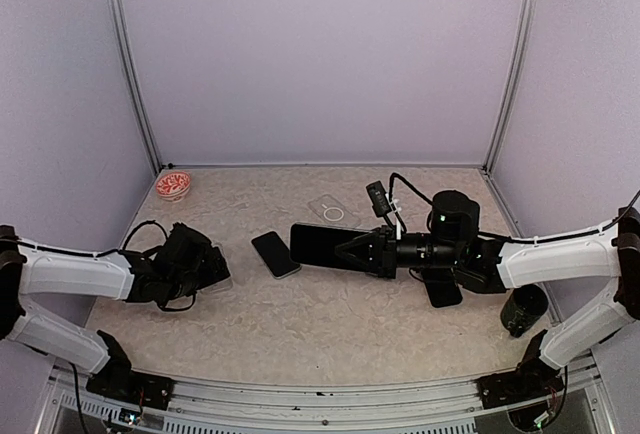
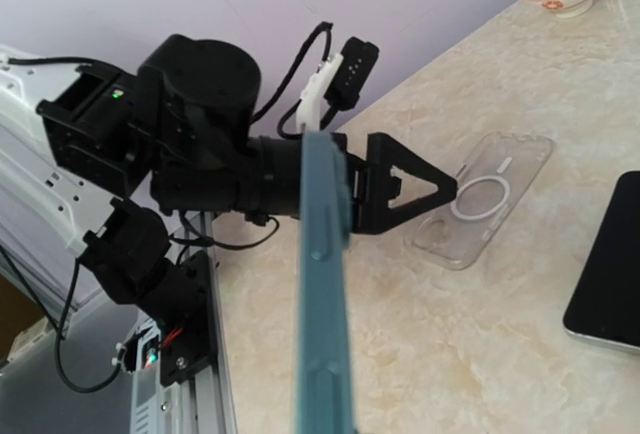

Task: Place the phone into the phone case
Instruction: Pick up the phone case from the center of the board.

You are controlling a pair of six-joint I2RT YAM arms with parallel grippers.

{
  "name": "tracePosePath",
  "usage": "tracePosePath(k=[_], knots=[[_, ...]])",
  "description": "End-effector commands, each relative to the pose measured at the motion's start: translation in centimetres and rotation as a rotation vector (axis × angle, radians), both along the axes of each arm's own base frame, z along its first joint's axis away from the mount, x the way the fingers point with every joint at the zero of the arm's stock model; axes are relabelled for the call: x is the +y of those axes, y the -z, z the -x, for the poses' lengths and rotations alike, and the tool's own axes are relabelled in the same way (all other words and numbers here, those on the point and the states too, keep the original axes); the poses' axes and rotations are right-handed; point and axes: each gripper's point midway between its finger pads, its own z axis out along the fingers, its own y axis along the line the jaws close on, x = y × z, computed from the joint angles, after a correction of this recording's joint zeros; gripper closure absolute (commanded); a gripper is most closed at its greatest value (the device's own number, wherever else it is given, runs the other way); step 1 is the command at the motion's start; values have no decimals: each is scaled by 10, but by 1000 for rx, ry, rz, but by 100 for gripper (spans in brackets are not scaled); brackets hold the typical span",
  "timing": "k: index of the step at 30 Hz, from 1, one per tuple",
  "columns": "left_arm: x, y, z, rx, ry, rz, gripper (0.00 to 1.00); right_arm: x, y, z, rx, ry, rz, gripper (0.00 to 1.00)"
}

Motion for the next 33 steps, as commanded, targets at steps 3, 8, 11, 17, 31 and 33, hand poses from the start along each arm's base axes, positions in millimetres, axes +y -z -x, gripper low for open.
tracePosePath(k=[3,8,11,17,31,33], knots=[[10,9,-4,36,-43,-41,8,-2,-17,-2,-53,6,-49,100],[14,17,-5,54,-56,-71,13,-2,-16,-2,-52,6,-47,100],[15,19,-7,58,-60,-81,18,-2,-15,-2,-48,3,-45,100],[16,22,-9,69,-64,-100,28,-2,-17,-3,-53,3,-45,100],[22,38,-9,100,-68,-124,45,2,-15,-5,-52,-1,-32,100],[21,38,-10,101,-65,-127,49,3,-15,-6,-53,-2,-31,100]])
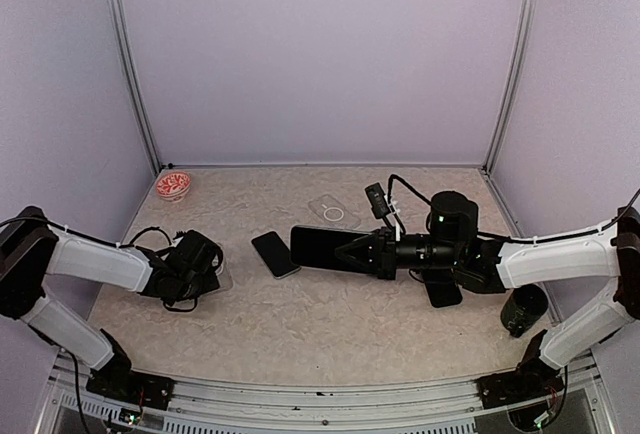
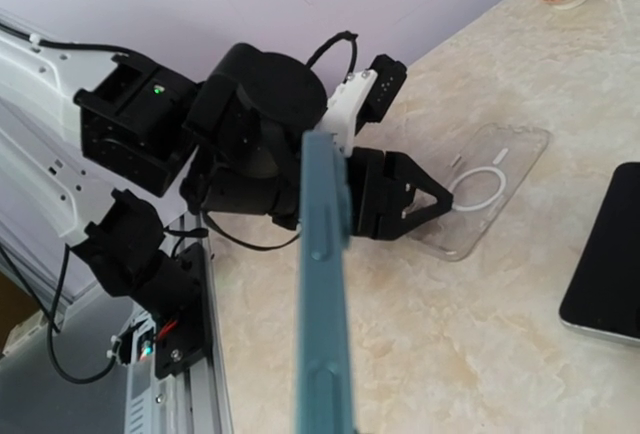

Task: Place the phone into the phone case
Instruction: Pick up the phone case from the center of the board.

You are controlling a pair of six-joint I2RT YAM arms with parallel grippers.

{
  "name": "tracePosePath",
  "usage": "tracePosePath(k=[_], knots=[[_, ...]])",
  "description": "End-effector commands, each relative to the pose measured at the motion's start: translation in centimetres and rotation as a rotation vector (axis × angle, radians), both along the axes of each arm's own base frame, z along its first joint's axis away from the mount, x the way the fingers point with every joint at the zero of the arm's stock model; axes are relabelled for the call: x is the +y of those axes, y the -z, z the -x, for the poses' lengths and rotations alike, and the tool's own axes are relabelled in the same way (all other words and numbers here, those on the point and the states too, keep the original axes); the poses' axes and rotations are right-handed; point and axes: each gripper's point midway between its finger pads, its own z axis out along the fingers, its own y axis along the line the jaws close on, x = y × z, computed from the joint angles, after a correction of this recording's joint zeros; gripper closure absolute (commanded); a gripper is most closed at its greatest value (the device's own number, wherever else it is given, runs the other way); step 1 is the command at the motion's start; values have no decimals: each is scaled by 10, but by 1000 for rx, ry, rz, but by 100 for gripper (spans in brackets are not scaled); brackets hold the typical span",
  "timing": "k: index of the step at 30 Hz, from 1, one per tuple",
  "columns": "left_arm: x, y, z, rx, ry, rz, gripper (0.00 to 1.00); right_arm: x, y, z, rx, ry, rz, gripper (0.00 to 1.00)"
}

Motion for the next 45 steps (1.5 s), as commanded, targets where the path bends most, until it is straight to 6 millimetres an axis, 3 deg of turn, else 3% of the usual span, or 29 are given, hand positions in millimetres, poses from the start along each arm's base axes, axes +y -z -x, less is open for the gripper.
tracePosePath(k=[1,13,22,26,31,38,41,45], knots=[[0,-3,-7,-20,-3,-7,52,3,-19,-6,-51,-1,-43,100],[0,3,-7,-7,5,-10,92,3,-22,-6,-61,0,-42,100],[2,4,-5,-7,5,-10,100,2,-21,-6,-60,4,-39,100],[6,-9,-6,-44,1,-22,100,1,-23,-6,-70,7,-38,100],[3,-40,-10,-138,40,0,100,-2,-26,-8,-91,30,-23,100],[-36,-101,-11,-315,273,15,100,-10,-33,-17,-115,94,32,100],[-62,-119,-8,-359,401,8,100,-17,-38,-23,-117,136,64,100],[-94,-127,-2,-382,559,-18,100,-30,-44,-35,-110,205,108,100]])
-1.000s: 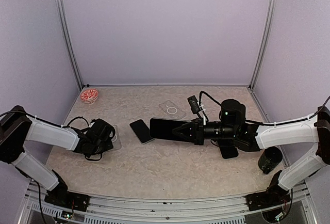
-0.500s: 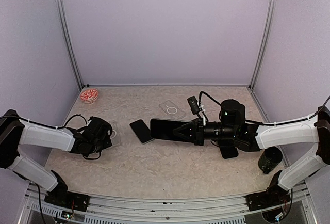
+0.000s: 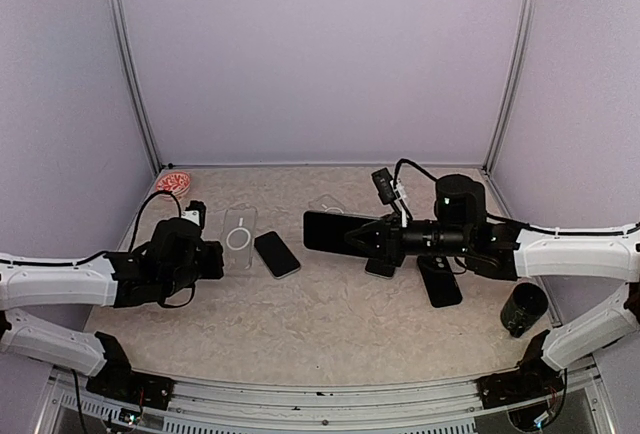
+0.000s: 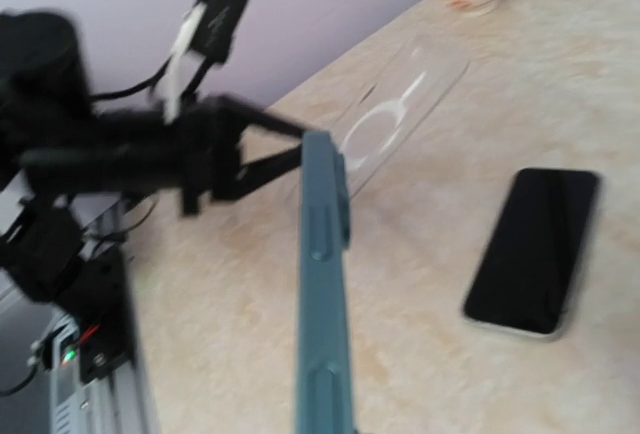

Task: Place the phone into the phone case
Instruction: Pick up the phone case from the center of the board, then place the phone case at the center of the board.

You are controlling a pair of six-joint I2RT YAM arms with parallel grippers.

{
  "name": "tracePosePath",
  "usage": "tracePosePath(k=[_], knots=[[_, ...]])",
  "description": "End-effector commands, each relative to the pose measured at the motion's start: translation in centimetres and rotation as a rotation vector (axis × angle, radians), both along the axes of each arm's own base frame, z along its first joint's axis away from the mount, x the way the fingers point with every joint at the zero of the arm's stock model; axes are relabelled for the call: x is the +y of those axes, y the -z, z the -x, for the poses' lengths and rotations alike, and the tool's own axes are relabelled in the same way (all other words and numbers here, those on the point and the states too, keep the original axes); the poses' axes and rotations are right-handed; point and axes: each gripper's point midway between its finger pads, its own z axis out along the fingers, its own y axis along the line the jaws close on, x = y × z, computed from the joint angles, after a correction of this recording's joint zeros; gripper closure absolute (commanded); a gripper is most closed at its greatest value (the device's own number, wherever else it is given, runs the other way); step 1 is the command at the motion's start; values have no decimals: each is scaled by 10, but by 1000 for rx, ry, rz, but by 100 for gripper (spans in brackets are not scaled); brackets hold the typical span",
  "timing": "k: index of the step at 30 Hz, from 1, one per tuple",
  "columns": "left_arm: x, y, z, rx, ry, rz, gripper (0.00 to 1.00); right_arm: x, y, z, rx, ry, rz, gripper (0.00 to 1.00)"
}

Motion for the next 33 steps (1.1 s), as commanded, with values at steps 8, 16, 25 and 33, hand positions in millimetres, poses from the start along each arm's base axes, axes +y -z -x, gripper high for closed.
tracePosePath(k=[8,16,25,33], knots=[[-115,-6,14,-84,492,-184,100,-45,-42,-27,-47,215,35,100],[-195,11,35,-97,789,-272,100,-60,-45,-22,-47,248,32,100],[-229,50,51,-14,981,-330,100,-69,-50,-20,-65,272,22,100],[-233,63,40,-10,968,-396,99,-67,-47,-21,-64,267,23,100]])
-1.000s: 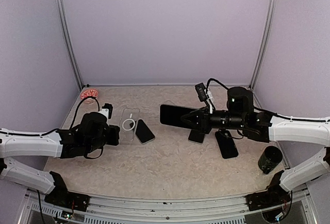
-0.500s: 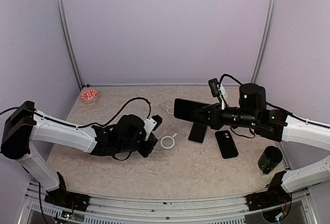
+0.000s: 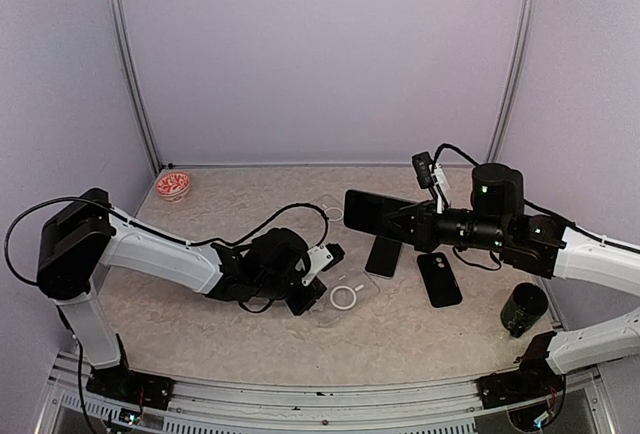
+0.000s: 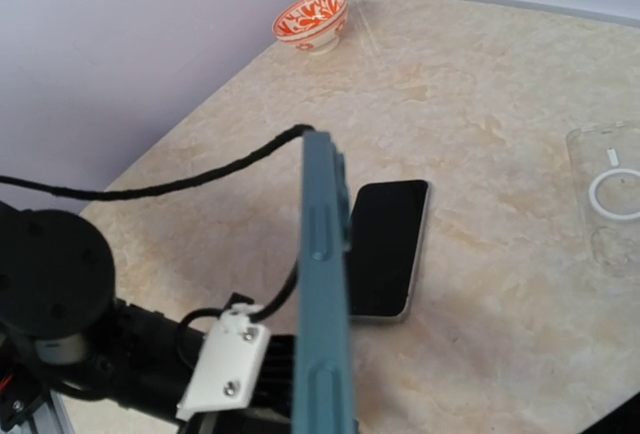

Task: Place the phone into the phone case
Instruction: Place the phone case at the center of the board.

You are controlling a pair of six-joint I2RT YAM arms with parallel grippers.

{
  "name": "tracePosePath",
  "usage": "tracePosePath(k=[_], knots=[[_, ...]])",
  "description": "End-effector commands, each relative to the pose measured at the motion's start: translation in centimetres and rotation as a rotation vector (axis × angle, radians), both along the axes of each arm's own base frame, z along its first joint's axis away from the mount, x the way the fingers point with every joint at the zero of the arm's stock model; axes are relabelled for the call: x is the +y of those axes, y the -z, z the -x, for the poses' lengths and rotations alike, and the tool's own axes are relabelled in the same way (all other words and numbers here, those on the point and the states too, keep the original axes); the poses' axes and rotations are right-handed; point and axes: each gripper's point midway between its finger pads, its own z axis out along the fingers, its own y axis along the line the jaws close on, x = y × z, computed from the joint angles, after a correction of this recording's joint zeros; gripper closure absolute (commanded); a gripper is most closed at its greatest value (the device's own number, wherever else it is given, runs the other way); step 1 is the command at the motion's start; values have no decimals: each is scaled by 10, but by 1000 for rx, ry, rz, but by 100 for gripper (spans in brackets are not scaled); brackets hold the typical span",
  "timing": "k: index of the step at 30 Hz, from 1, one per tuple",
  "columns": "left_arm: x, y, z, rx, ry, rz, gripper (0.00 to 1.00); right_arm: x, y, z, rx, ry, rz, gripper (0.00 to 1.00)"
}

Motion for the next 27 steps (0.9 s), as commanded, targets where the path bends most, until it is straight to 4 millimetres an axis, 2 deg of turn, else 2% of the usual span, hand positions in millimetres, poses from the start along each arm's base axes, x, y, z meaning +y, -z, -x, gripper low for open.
tracePosePath(k=[1,8,11,18,19,22,27], knots=[[-12,-1,-6,-33,27,-18,99,-2,-16,-5,-49,14,-42,100],[-12,8,-9,-32,25,-47,95,-2,-17,-5,-53,16,-41,100],[-12,6,-12,-44,12,-53,89,-2,-17,-6,-54,17,-41,100],[-8,-14,-20,-84,-44,-19,56,-1,-18,-7,-57,15,-37,100],[-8,-15,-20,-82,-45,-16,54,-1,-18,-7,-56,15,-36,100],[-10,-23,-9,-64,-15,12,49,-1,-19,-8,-61,17,-35,100],[-12,-26,23,-52,51,19,32,-3,-21,-9,-68,26,-27,100]])
